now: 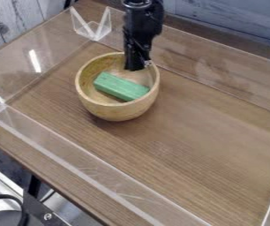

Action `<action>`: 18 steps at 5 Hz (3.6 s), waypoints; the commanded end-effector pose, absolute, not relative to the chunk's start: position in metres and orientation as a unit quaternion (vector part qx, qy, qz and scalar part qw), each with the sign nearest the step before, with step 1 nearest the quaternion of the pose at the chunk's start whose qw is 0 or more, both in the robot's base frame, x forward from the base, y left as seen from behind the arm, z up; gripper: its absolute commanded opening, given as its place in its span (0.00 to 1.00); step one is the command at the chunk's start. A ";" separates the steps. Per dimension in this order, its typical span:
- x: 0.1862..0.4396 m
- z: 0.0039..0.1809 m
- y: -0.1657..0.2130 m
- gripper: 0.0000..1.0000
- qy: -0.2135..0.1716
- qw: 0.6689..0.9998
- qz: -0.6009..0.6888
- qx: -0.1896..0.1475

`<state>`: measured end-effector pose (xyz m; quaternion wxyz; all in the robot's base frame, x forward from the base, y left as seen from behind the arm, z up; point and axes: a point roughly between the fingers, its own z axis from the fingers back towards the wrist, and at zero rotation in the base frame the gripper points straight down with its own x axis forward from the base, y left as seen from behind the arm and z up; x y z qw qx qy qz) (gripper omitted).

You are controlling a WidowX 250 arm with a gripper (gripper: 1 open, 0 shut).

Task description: Remove the green block from inside the brown bowl and put it on the table

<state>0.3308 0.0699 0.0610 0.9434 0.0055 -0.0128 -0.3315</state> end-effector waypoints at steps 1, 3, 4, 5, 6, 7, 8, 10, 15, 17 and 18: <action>0.339 0.084 0.075 0.00 -0.069 0.935 -0.346 0.020; 0.344 0.093 0.050 0.00 -0.073 0.926 -0.371 -0.005; 0.347 0.096 0.034 0.00 -0.074 0.918 -0.389 -0.019; 0.348 0.089 0.039 0.00 -0.072 0.923 -0.377 -0.025; 0.349 0.082 0.042 0.00 -0.068 0.926 -0.370 -0.032; 0.347 0.076 0.039 0.00 -0.063 0.925 -0.372 -0.038; 0.345 0.070 0.036 0.00 -0.058 0.925 -0.373 -0.044; 0.338 0.067 0.039 0.00 -0.053 0.932 -0.354 -0.063; 0.316 0.058 0.080 0.00 -0.012 0.935 -0.336 -0.113; 0.315 0.044 0.092 0.00 -0.006 0.934 -0.332 -0.129; 0.315 0.038 0.097 0.00 -0.002 0.936 -0.327 -0.131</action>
